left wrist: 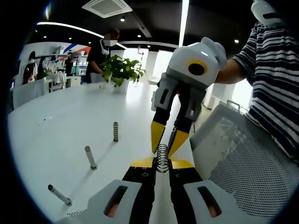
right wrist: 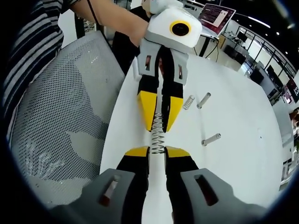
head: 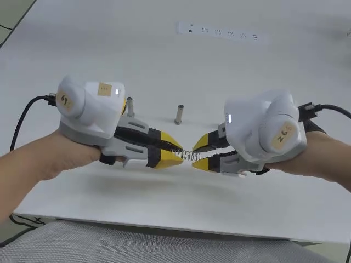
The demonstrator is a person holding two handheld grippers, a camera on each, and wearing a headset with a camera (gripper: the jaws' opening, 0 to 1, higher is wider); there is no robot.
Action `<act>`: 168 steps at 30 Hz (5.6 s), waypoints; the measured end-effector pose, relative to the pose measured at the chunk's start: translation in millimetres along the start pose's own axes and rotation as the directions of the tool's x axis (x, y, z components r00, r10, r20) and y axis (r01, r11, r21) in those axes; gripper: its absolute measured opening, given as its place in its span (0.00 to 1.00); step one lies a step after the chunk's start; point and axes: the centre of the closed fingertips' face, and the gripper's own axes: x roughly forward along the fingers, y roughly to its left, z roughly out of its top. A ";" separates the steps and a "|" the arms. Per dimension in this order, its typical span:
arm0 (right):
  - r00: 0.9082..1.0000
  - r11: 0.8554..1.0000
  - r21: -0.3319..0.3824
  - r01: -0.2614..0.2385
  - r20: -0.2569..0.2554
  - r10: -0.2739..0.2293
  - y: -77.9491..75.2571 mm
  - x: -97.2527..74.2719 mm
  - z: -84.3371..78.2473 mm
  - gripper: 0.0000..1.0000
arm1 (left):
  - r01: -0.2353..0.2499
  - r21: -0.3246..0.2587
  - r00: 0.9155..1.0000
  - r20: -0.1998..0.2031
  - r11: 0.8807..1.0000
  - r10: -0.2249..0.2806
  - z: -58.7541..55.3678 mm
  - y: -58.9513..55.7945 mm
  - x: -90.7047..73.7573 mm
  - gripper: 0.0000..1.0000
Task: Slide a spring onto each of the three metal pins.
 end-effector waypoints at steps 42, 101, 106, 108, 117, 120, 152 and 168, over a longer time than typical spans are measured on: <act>0.990 0.999 -0.034 -0.002 0.140 0.006 -9.5 -17.8 44.8 0.12 | -0.031 0.018 0.999 -0.032 0.999 0.032 -10.6 3.5 -1.5 0.08; 0.976 0.999 -0.037 0.033 0.217 -0.024 -6.2 -8.9 66.9 0.11 | -0.063 -0.024 0.998 -0.028 0.998 0.062 -10.9 3.1 -0.8 0.12; 0.976 0.999 -0.040 0.033 0.215 -0.024 -6.1 -8.4 67.2 0.11 | -0.073 -0.028 0.997 -0.025 0.997 0.073 -10.6 4.0 -1.9 0.14; 0.977 0.999 -0.041 0.034 0.214 -0.025 -6.4 -8.3 67.3 0.11 | -0.081 -0.029 0.996 -0.026 0.996 0.080 -11.3 5.1 -2.3 0.16; 0.978 0.998 -0.040 0.041 0.206 -0.032 -9.2 -8.1 65.1 0.11 | -0.117 -0.060 0.993 -0.031 0.991 0.115 -14.9 9.8 -6.8 0.24; 0.978 0.998 -0.035 0.045 0.205 -0.037 -10.6 -7.7 64.3 0.11 | -0.135 -0.074 0.991 -0.018 0.988 0.134 -14.6 12.7 -11.2 0.25; 0.980 0.995 -0.003 0.098 0.175 -0.096 -28.1 -5.8 47.7 0.12 | -0.354 -0.161 0.934 -0.001 0.922 0.358 -38.1 39.7 -74.0 0.56; 0.978 0.991 0.034 0.128 0.160 -0.132 -39.2 -5.4 37.0 0.12 | -0.462 -0.190 0.883 -0.003 0.867 0.470 -56.0 52.3 -111.1 0.82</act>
